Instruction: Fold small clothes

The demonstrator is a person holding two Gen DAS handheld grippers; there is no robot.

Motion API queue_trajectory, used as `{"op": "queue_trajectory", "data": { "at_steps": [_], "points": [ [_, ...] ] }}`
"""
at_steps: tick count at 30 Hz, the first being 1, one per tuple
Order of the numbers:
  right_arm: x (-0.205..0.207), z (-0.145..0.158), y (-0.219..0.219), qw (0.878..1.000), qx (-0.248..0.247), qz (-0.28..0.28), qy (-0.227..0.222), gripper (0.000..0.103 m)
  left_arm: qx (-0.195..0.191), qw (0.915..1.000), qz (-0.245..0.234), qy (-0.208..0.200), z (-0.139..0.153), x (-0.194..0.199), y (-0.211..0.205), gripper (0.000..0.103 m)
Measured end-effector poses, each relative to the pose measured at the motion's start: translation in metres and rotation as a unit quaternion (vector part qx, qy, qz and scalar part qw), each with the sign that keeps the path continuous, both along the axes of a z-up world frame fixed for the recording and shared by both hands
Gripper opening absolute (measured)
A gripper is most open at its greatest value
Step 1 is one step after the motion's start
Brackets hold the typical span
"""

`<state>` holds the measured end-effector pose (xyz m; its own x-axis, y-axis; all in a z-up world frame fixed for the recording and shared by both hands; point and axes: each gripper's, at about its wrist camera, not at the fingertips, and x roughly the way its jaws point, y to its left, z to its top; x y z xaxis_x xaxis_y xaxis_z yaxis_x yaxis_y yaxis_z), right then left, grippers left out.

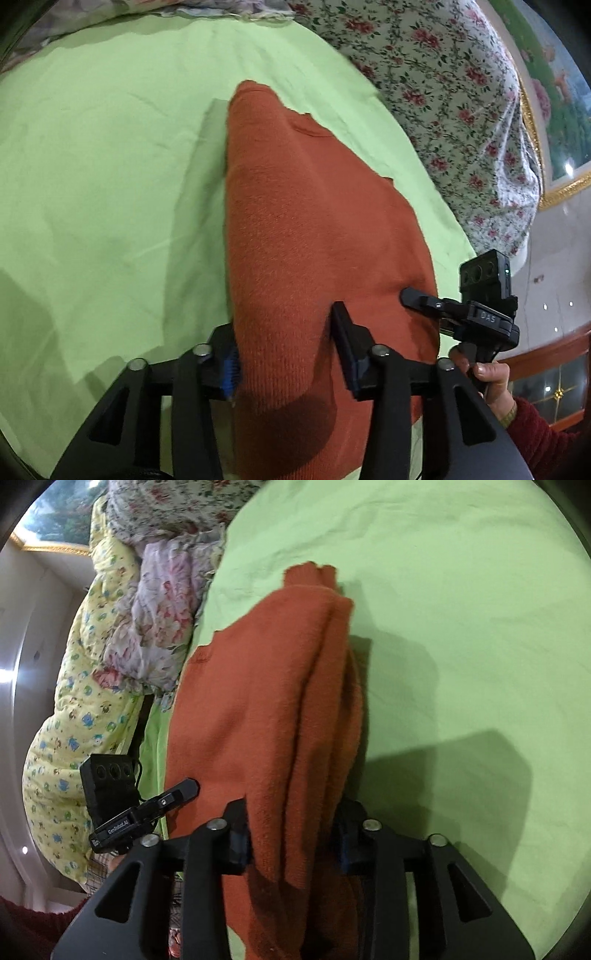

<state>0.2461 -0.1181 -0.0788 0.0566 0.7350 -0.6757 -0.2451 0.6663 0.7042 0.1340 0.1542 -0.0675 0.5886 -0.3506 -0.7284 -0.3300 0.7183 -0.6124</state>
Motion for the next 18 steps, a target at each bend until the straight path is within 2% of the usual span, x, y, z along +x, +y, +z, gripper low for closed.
{"op": "queue_trajectory", "data": {
  "at_steps": [1,7,14,18],
  "points": [
    [0.0,0.0,-0.002,1.0,-0.003,-0.004,-0.001,0.047,0.005,1.0,0.003,0.005,0.001,-0.002,0.0,0.054],
    [-0.016,0.02,-0.02,0.999,-0.025,-0.032,-0.024,0.05,0.01,0.9996,0.015,0.022,0.009,-0.032,-0.001,0.059],
    [-0.077,0.047,-0.06,0.997,-0.021,-0.054,-0.052,0.051,0.004,0.9994,0.006,0.035,0.008,-0.084,-0.01,0.061],
    [-0.105,0.046,-0.06,0.998,-0.016,-0.045,-0.045,0.05,0.019,0.9985,-0.013,0.049,0.005,-0.098,-0.02,0.061]
  ]
}}
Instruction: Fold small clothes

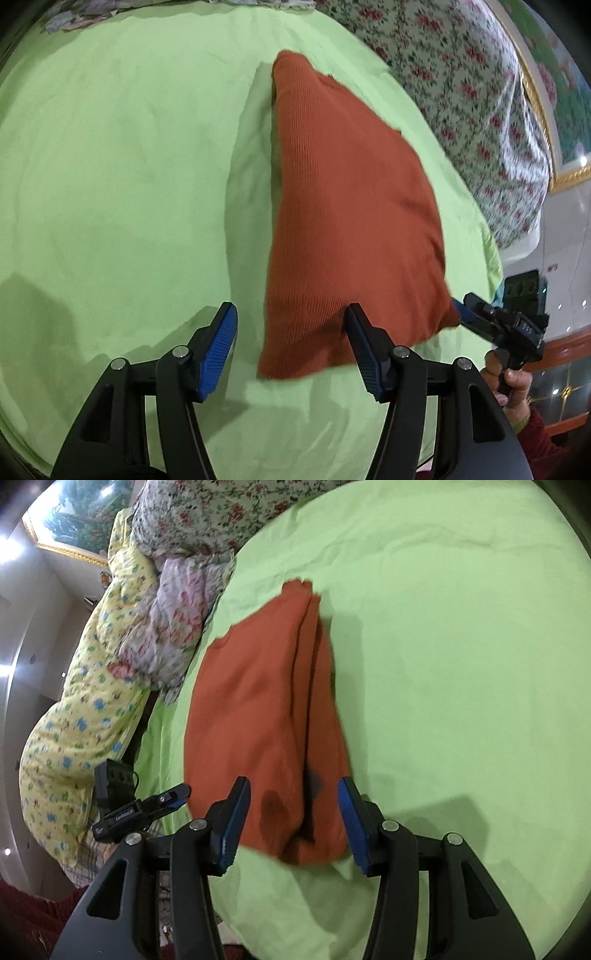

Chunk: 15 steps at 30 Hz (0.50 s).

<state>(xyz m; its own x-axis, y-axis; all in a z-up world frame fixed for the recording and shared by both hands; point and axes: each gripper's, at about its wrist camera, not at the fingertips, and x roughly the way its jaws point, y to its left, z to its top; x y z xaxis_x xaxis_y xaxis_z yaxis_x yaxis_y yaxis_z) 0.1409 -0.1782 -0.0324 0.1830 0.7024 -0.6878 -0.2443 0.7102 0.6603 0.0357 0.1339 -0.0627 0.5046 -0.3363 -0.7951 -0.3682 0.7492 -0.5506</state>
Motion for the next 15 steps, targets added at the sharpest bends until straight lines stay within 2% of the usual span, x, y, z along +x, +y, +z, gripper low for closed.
{"op": "queue_trajectory", "data": {
  "at_steps": [8,12,13,15],
  "points": [
    [-0.015,-0.015,0.021,1.0,-0.019,0.016,0.006,0.05,0.011,0.9998,-0.013,0.009,-0.01,-0.005,-0.014,0.061],
    [-0.014,-0.019,0.023,0.999,-0.031,0.014,0.014,0.034,-0.012,0.9999,-0.002,0.004,-0.015,-0.002,-0.011,0.059],
    [-0.014,-0.019,0.022,0.999,-0.027,0.011,0.016,0.025,-0.023,0.9997,0.002,0.002,-0.016,-0.002,-0.009,0.057],
    [-0.014,-0.018,0.02,1.0,-0.017,0.013,0.018,0.016,-0.051,0.9987,0.001,0.002,-0.02,-0.001,-0.007,0.035]
  ]
}}
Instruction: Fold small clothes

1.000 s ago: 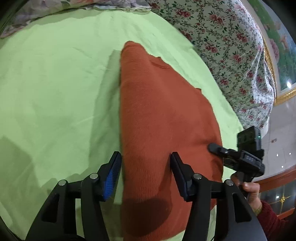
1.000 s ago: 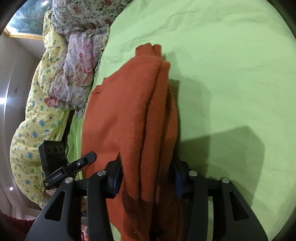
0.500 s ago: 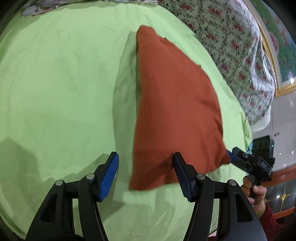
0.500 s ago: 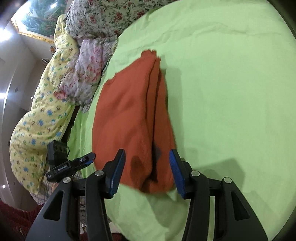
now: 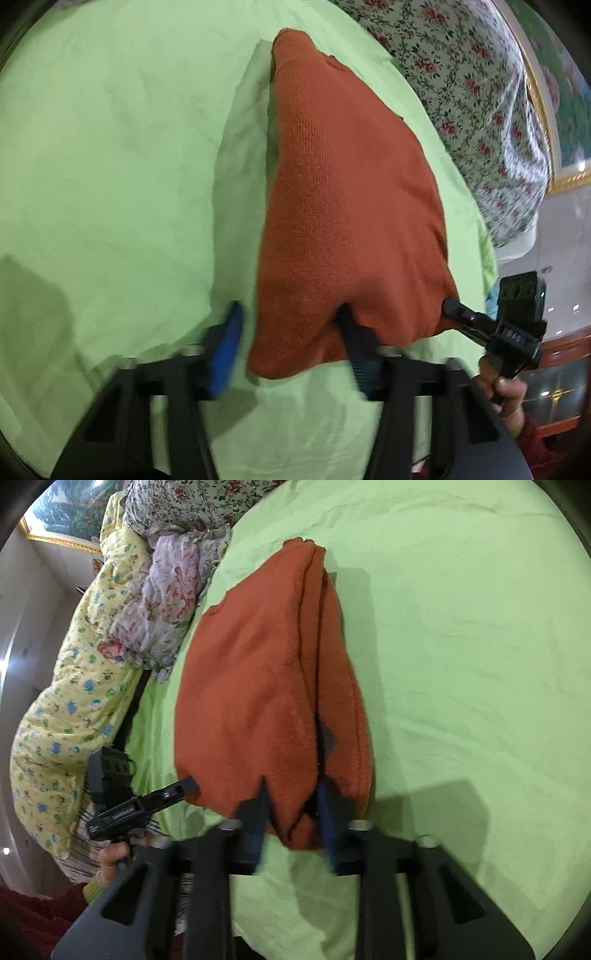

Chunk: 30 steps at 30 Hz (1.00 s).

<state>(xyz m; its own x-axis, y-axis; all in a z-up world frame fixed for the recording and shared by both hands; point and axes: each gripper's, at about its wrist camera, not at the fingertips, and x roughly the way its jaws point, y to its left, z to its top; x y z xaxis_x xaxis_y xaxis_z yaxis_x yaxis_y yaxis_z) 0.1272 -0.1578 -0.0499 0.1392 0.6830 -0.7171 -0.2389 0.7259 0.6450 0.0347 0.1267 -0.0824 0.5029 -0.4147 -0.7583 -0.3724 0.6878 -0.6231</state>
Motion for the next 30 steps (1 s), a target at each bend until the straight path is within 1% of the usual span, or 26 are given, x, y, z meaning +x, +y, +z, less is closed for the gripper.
{"op": "queue_trajectory", "data": {
  "at_steps": [2,4,6,7,9,10,11,13,14,16,17,18,20,21,23,24,26,27,28,29,30],
  "points": [
    [-0.002,0.008,-0.001,1.0,-0.007,0.002,-0.014,0.013,0.008,1.0,-0.004,0.003,0.002,-0.001,-0.001,0.032],
    [-0.005,0.02,-0.005,0.999,0.005,0.002,-0.032,0.012,0.018,0.9996,-0.019,0.004,0.005,-0.001,-0.006,0.031],
    [-0.007,0.03,-0.007,0.998,-0.02,0.006,-0.061,0.012,0.021,0.9995,-0.025,0.007,0.003,0.0,-0.009,0.031],
    [-0.008,0.029,-0.007,0.997,-0.035,0.009,-0.068,0.012,0.024,0.9993,-0.027,0.012,0.001,0.001,-0.011,0.031],
    [-0.007,0.012,-0.005,0.993,-0.091,0.024,-0.078,0.011,0.028,0.999,-0.028,0.02,-0.003,0.002,-0.013,0.031],
    [-0.005,0.001,-0.006,0.992,-0.104,0.024,-0.072,0.011,0.031,0.9989,-0.029,0.02,-0.004,0.003,-0.014,0.031],
    [-0.004,-0.008,-0.008,0.992,-0.107,0.019,-0.064,0.011,0.034,0.9987,-0.031,0.021,-0.005,0.003,-0.015,0.033],
    [-0.002,-0.024,-0.013,0.994,-0.099,0.006,-0.053,0.01,0.034,0.9987,-0.031,0.021,-0.006,0.002,-0.014,0.034],
    [-0.001,-0.029,-0.017,0.995,-0.086,-0.005,-0.05,0.01,0.03,0.9988,-0.031,0.022,-0.006,0.001,-0.013,0.034],
    [-0.001,-0.029,-0.018,0.996,-0.079,-0.014,-0.042,0.01,0.027,0.9987,-0.034,0.028,-0.004,-0.002,-0.01,0.035],
    [-0.002,-0.025,-0.017,0.995,-0.084,-0.009,-0.044,0.012,0.028,0.9986,-0.033,0.03,-0.002,0.0,-0.009,0.036],
    [-0.003,-0.022,-0.017,0.996,-0.085,-0.003,-0.04,0.016,0.034,0.9984,-0.03,0.032,0.003,-0.003,-0.007,0.036],
    [-0.002,-0.013,-0.023,0.997,-0.077,-0.006,-0.023,0.023,0.049,0.9981,-0.027,0.025,0.017,-0.005,-0.003,0.036],
    [-0.002,-0.007,-0.027,0.997,-0.073,-0.015,-0.021,0.025,0.059,0.9978,-0.027,0.011,0.029,-0.005,-0.001,0.036],
    [0.001,0.009,-0.036,0.997,-0.062,-0.038,-0.037,0.025,0.061,0.9977,-0.027,-0.013,0.046,-0.002,0.002,0.036],
    [0.005,0.02,-0.038,0.996,-0.052,-0.048,-0.054,0.025,0.058,0.9974,-0.03,-0.031,0.055,0.004,0.002,0.036],
    [0.017,0.032,-0.031,0.996,-0.036,-0.048,-0.068,0.025,0.055,0.9961,-0.042,-0.056,0.066,0.025,0.001,0.037],
    [0.026,0.037,-0.022,0.996,-0.03,-0.045,-0.072,0.025,0.063,0.9953,-0.045,-0.059,0.069,0.035,0.0,0.037],
    [0.035,0.04,-0.011,0.996,-0.025,-0.04,-0.075,0.025,0.082,0.9933,-0.049,-0.066,0.072,0.051,-0.001,0.037],
    [0.044,0.042,0.001,0.996,-0.022,-0.033,-0.08,0.025,0.092,0.992,-0.05,-0.07,0.073,0.06,0.0,0.037],
    [0.052,0.044,0.012,0.996,-0.024,-0.025,-0.088,0.025,0.106,0.9906,-0.047,-0.072,0.073,0.076,0.003,0.039]
  ]
}}
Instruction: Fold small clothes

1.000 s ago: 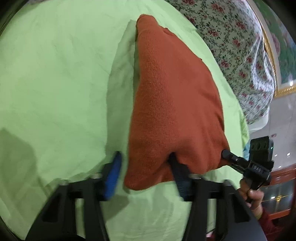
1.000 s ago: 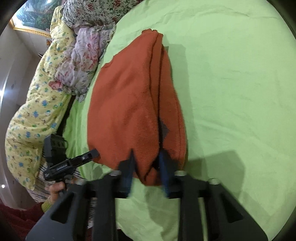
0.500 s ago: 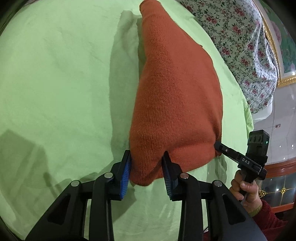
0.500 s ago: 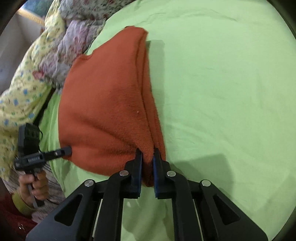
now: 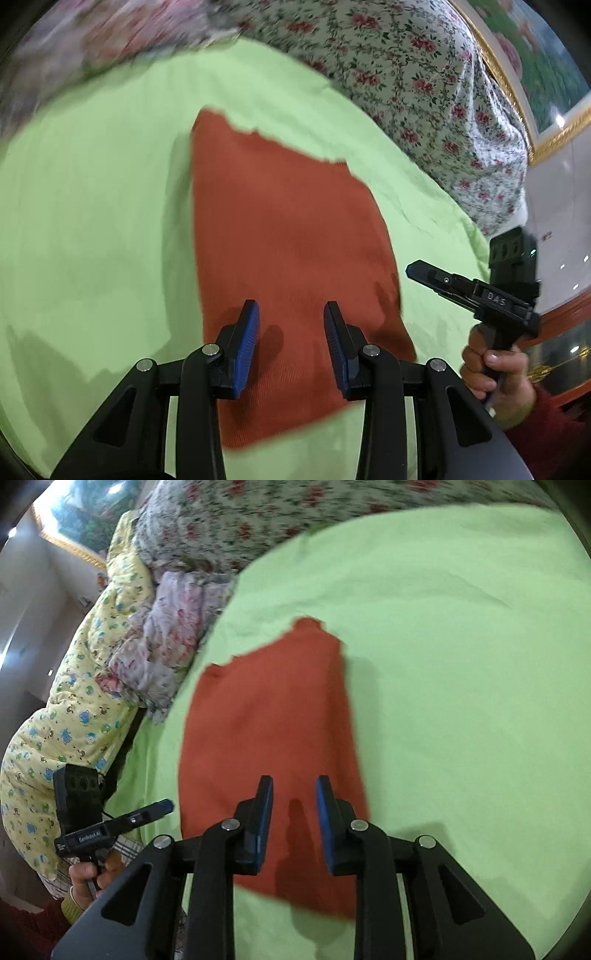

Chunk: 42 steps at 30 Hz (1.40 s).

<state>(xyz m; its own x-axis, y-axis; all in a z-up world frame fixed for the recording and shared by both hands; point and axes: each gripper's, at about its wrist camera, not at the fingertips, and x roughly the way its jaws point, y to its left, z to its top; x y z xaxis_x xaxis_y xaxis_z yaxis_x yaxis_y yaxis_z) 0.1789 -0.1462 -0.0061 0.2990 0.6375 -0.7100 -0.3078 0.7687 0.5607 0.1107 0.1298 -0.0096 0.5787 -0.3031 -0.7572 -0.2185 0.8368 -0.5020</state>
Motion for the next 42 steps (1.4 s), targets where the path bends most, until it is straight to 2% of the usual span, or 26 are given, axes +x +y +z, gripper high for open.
{"op": "queue_trajectory", "data": {
  "at_steps": [3,7,8,9,10,11,12,15,18,22,26,28,30,33,35,39,42],
  "points": [
    [0.026,0.001,0.033,1.0,-0.003,0.013,-0.005,0.025,-0.007,0.9999,0.011,0.006,-0.007,0.033,0.014,0.041],
    [0.06,-0.015,0.053,1.0,-0.028,0.008,0.005,0.025,0.025,0.9989,0.017,0.037,-0.029,0.066,0.023,0.039],
    [0.064,-0.021,0.053,0.999,-0.034,0.003,0.009,0.023,0.03,0.9983,0.018,0.047,-0.036,0.071,0.026,0.036],
    [0.071,-0.028,0.054,0.999,-0.043,-0.003,0.015,0.02,0.033,0.998,0.018,0.051,-0.039,0.074,0.026,0.033],
    [0.076,-0.034,0.053,0.998,-0.056,-0.008,0.018,0.008,0.036,0.9977,0.019,0.054,-0.045,0.076,0.028,0.031],
    [0.08,-0.038,0.053,0.997,-0.07,-0.01,0.019,0.0,0.036,0.9977,0.022,0.053,-0.047,0.076,0.03,0.031],
    [0.084,-0.043,0.053,0.997,-0.079,-0.013,0.019,0.0,0.031,0.9979,0.026,0.051,-0.047,0.076,0.031,0.031],
    [0.091,-0.045,0.045,0.998,-0.046,-0.02,0.039,0.0,0.03,0.9981,0.025,0.048,-0.039,0.068,0.028,0.034],
    [0.077,-0.029,0.035,0.999,-0.039,-0.016,0.025,0.003,0.025,0.9988,0.021,0.038,-0.024,0.046,0.017,0.04],
    [0.04,-0.007,0.019,1.0,-0.012,-0.003,0.013,0.003,-0.001,0.9997,0.01,0.022,-0.013,0.005,0.001,0.04],
    [-0.007,0.0,0.008,1.0,-0.002,0.012,0.016,0.003,-0.023,0.9994,-0.021,0.012,-0.007,-0.032,-0.024,0.04],
    [-0.024,-0.003,0.004,1.0,-0.004,0.017,0.022,0.003,-0.029,0.9984,-0.046,0.011,-0.009,-0.047,-0.038,0.04],
    [-0.043,-0.008,-0.001,0.999,-0.017,0.022,0.025,0.003,-0.017,0.9979,-0.058,0.022,-0.019,-0.056,-0.048,0.04],
    [-0.054,-0.023,-0.007,0.999,-0.034,0.013,0.041,0.003,-0.009,0.997,-0.048,0.06,-0.045,-0.063,-0.046,0.037],
    [-0.053,-0.035,-0.01,0.997,-0.048,-0.002,0.052,0.003,-0.032,0.9966,-0.04,0.065,-0.058,-0.066,-0.041,0.035],
    [-0.049,-0.053,-0.012,0.997,-0.05,-0.011,0.055,0.0,-0.015,0.9962,-0.055,0.065,-0.055,-0.069,-0.048,0.035],
    [-0.053,-0.052,-0.018,0.998,-0.042,-0.019,0.05,0.0,-0.005,0.9958,-0.063,0.066,-0.054,-0.069,-0.054,0.035]
  ]
}}
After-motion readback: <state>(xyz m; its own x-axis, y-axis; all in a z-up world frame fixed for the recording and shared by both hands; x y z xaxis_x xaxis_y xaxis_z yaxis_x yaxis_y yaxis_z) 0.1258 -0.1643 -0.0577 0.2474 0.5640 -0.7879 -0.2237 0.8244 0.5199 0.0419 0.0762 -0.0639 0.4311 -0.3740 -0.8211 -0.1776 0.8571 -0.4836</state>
